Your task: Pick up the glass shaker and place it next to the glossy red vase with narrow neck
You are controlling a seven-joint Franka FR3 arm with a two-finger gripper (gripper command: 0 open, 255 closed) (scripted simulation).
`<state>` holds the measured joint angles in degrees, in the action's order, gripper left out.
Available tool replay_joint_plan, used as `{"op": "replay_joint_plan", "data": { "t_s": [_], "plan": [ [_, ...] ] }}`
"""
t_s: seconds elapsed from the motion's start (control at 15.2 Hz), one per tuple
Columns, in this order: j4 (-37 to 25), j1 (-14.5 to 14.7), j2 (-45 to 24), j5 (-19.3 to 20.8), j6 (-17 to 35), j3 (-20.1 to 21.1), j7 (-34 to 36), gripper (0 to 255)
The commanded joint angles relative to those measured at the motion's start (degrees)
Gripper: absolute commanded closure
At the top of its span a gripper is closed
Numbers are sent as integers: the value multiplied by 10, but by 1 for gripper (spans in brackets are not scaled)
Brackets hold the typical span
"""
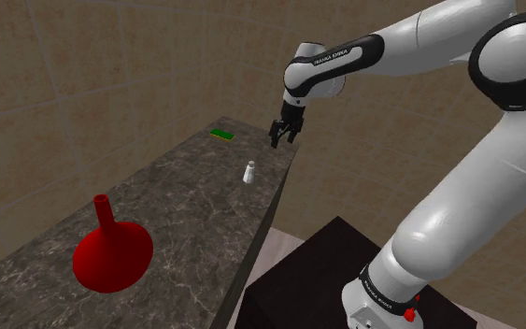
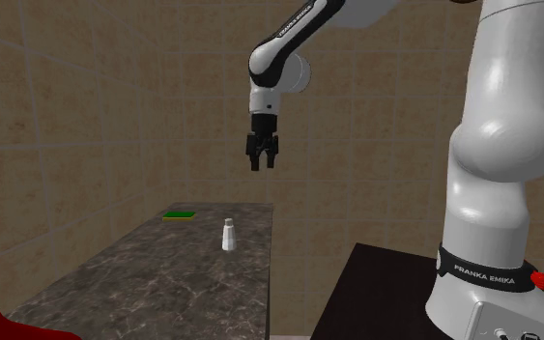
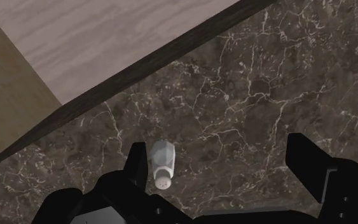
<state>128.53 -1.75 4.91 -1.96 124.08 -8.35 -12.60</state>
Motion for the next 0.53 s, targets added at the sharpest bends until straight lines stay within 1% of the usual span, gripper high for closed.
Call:
{"op": "replay_joint_plan", "data": {
  "t_s": [0.0,0.46],
  "plan": [
    [-26,0,-52,-12,25,-3,-9,0],
    [-131,-12,-209,-56,71,-2,-43,0]
  ]
}}
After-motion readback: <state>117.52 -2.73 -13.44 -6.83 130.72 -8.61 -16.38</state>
